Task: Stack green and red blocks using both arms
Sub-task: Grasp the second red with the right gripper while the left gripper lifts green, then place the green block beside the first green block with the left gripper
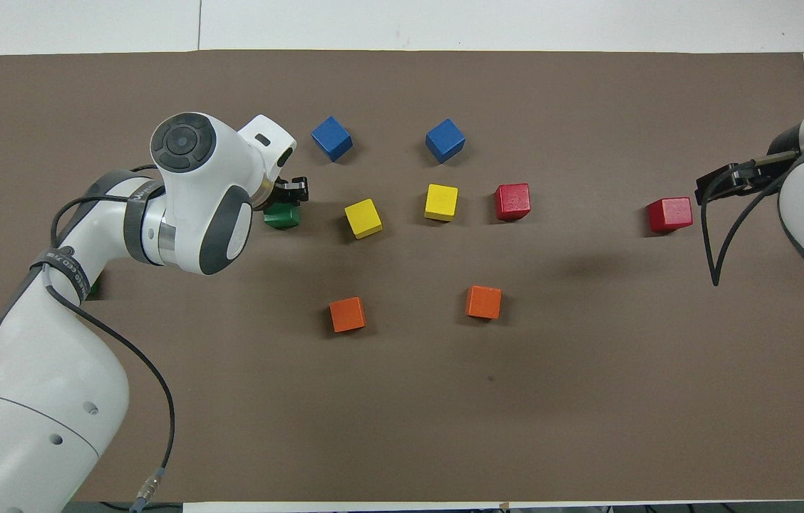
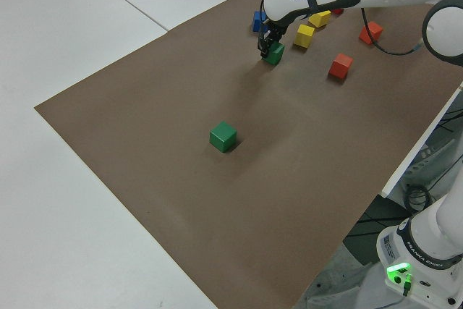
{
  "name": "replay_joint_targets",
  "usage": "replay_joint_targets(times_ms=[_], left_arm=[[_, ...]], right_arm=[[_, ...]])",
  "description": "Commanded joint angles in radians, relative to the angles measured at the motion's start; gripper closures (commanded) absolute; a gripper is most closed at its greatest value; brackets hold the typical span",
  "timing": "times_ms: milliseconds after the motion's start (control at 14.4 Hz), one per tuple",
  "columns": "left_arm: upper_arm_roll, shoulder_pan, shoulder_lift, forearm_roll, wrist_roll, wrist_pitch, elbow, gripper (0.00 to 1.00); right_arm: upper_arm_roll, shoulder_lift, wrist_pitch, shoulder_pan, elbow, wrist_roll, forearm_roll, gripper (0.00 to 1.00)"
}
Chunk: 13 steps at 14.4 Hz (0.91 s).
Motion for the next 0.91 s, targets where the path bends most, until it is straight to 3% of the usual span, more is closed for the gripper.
replay_joint_targets(times_ms=[0, 139, 278, 557, 835], left_arm=[[0.018, -0.022, -0.008, 0.031, -0.027, -0.009, 0.0, 1.0], [0.018, -0.007, -0.036, 0.027, -0.027, -0.075, 0.025, 1.0], [0.017, 0.031, -0.082, 0.007, -0.016, -0.161, 0.058, 1.0], [0.014, 0.117, -0.183, -0.009, 0.065, -0.281, 0.06, 1.0], [0.018, 0.27, -0.27, -0.009, 0.353, -0.373, 0.016, 1.0]], right_arm=[[0.007, -0.01, -0.079, 0.087, 0.044, 0.143, -0.009, 0.0], [0.007, -0.019, -0.084, 0.204, 0.044, 0.33, -0.005, 0.0], [0.012, -0.016, -0.025, 0.255, 0.028, 0.403, -0.004, 0.0], [0.014, 0.044, 0.066, 0.283, 0.028, 0.423, -0.008, 0.02], [0.012, 0.119, 0.198, 0.273, 0.036, 0.423, -0.008, 0.02]])
